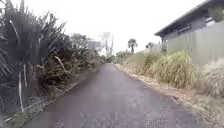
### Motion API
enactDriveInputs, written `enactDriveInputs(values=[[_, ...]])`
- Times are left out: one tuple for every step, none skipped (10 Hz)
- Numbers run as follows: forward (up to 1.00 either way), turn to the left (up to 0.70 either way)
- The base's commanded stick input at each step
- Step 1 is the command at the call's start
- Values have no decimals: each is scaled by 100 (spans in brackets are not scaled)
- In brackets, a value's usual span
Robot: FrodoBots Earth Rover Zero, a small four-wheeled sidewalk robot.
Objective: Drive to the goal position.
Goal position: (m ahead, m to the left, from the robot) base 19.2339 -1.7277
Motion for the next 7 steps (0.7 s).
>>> enactDriveInputs(values=[[100,0],[100,0],[100,0],[100,0],[100,0],[100,0],[100,0]])
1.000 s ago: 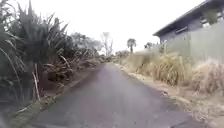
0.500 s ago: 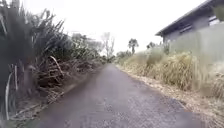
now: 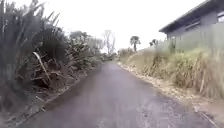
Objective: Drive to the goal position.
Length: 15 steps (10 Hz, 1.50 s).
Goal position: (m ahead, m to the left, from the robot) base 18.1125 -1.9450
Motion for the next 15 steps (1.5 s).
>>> enactDriveInputs(values=[[100,0],[100,0],[100,0],[100,0],[100,0],[100,0],[100,0],[100,0],[100,0],[100,0],[100,0],[100,0],[100,0],[100,0],[100,0]])
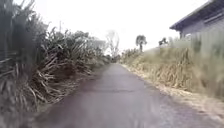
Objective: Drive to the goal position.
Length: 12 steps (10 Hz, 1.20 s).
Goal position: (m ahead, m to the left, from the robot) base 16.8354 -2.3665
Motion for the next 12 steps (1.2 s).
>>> enactDriveInputs(values=[[100,0],[100,0],[100,0],[100,0],[100,0],[100,0],[100,0],[100,0],[100,0],[100,0],[100,0],[100,0]])
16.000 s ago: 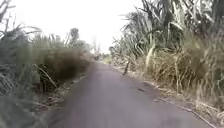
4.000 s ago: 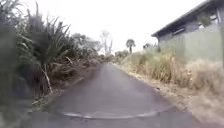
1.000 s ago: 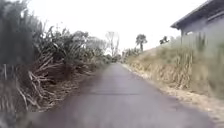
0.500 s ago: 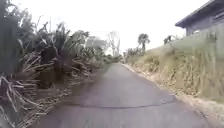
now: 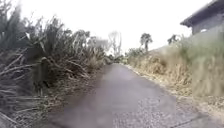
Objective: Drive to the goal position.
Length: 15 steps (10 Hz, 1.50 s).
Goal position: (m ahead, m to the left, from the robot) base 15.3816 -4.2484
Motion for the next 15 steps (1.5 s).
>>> enactDriveInputs(values=[[100,0],[100,0],[100,0],[100,0],[100,0],[100,0],[100,0],[100,0],[100,0],[100,0],[100,0],[100,0],[100,0],[100,0],[100,0]])
